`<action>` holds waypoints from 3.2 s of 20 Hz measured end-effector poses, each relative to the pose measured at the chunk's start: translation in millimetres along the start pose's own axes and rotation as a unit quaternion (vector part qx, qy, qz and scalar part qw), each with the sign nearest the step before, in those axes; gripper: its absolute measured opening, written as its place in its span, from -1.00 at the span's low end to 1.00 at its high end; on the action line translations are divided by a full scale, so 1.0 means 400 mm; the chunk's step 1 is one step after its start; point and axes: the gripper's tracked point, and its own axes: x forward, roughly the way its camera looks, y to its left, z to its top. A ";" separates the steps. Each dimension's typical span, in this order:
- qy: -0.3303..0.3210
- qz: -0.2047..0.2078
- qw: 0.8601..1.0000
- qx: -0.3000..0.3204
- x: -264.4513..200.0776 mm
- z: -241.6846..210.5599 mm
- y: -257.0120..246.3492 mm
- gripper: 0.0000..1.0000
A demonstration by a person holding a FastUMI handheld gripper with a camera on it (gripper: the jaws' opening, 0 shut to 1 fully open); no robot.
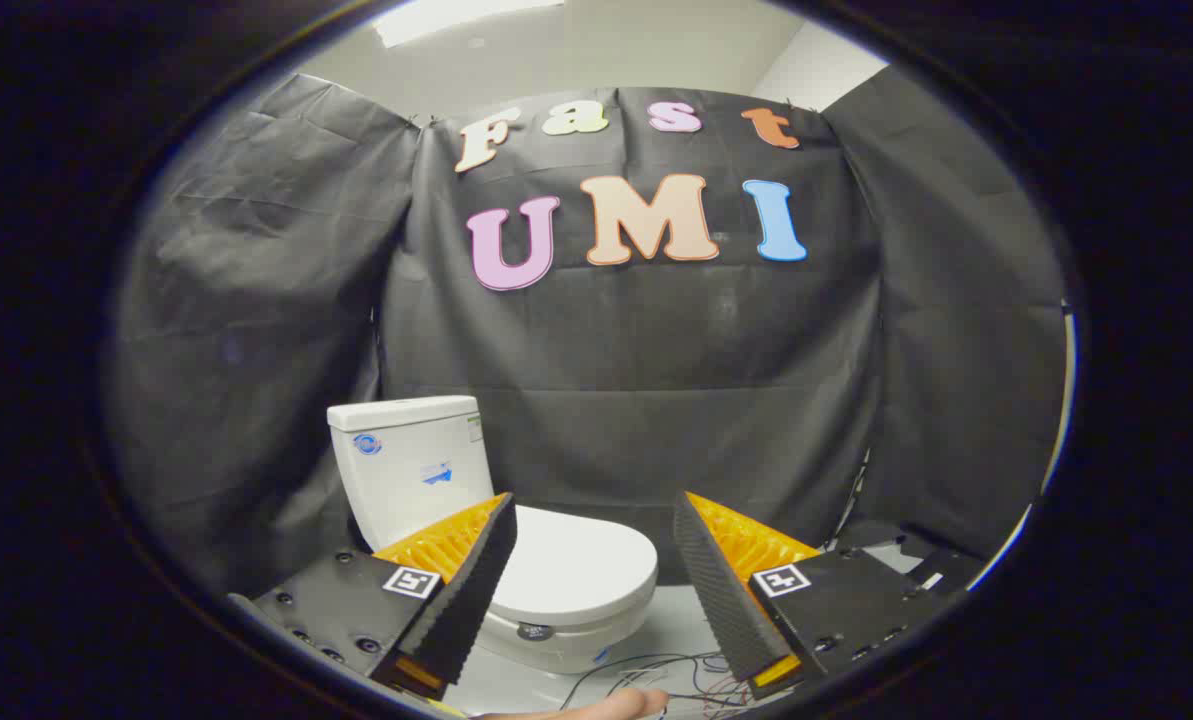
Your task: Open the toilet lid.
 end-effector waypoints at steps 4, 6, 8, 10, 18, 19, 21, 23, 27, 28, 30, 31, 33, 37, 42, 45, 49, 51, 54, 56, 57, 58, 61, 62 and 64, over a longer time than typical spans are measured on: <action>-0.001 0.000 1.000 0.001 0.001 0.000 0.000 0.95; 0.000 0.000 1.000 0.000 0.000 0.000 -0.001 0.95; 0.000 0.000 1.000 0.000 0.001 0.000 0.000 0.95; 0.000 0.000 1.000 0.000 0.001 -0.001 0.000 0.95; 0.000 -0.001 1.000 -0.001 0.001 -0.001 0.000 0.95; 0.000 -0.001 1.000 -0.001 0.000 0.001 -0.001 0.95; 0.000 -0.001 1.000 0.000 0.001 0.001 -0.001 0.95; 0.000 -0.001 1.000 0.001 0.002 0.000 -0.001 0.95; -0.001 -0.001 1.000 0.003 0.014 0.002 -0.001 0.95; -0.002 0.001 1.000 0.006 0.016 0.000 -0.001 0.95; 0.002 -0.001 1.000 0.012 0.067 -0.003 -0.001 0.95; 0.000 0.001 1.000 0.004 0.102 0.006 0.005 0.95; 0.021 0.008 1.000 -0.016 0.153 -0.023 0.031 0.94; 0.038 0.046 0.998 -0.029 0.232 -0.054 0.110 0.94; 0.079 0.051 0.996 -0.002 0.259 -0.156 0.171 0.98; 0.042 0.040 0.998 0.020 0.251 -0.113 0.182 0.99; 0.033 0.026 0.998 0.040 0.245 -0.135 0.177 0.97; 0.043 0.021 0.998 0.038 0.239 -0.147 0.168 0.93; 0.056 0.007 0.997 0.049 0.235 -0.169 0.136 0.93; 0.057 -0.001 0.997 0.062 0.235 -0.174 0.124 0.95; 0.058 -0.004 0.996 0.064 0.235 -0.178 0.118 0.95; 0.058 -0.005 0.996 0.066 0.236 -0.178 0.115 0.95; 0.050 -0.010 0.996 0.073 0.227 -0.169 0.098 0.95; 0.046 -0.013 0.996 0.075 0.222 -0.166 0.091 0.95; 0.037 -0.019 0.996 0.079 0.220 -0.156 0.080 0.95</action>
